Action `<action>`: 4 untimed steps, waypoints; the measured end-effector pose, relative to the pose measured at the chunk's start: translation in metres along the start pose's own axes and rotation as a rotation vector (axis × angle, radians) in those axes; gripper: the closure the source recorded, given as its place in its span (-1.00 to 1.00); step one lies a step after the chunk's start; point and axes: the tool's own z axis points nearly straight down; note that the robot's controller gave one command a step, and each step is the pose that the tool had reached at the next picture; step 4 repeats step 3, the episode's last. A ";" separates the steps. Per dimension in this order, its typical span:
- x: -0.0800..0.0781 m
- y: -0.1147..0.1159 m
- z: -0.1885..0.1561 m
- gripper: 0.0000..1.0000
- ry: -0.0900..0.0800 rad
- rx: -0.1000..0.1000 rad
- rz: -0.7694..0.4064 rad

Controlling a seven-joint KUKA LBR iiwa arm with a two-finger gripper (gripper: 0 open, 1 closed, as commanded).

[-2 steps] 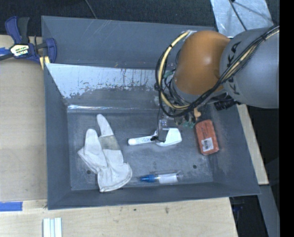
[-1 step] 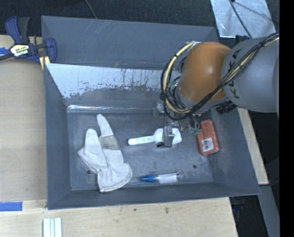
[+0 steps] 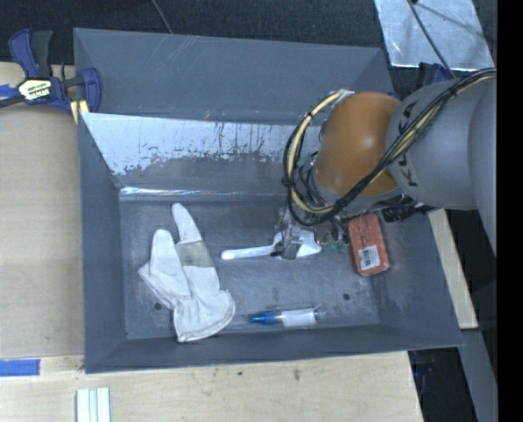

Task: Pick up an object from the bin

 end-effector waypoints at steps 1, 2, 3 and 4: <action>0.000 0.000 0.000 1.00 0.000 0.000 0.000; 0.012 -0.011 0.004 1.00 -0.004 -0.001 -0.021; 0.018 -0.011 0.007 1.00 -0.002 0.002 -0.042; 0.018 -0.011 0.007 1.00 -0.002 0.002 -0.042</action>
Offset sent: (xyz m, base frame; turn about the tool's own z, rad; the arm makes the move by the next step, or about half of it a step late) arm -0.0283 -0.0206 -0.0106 -0.0405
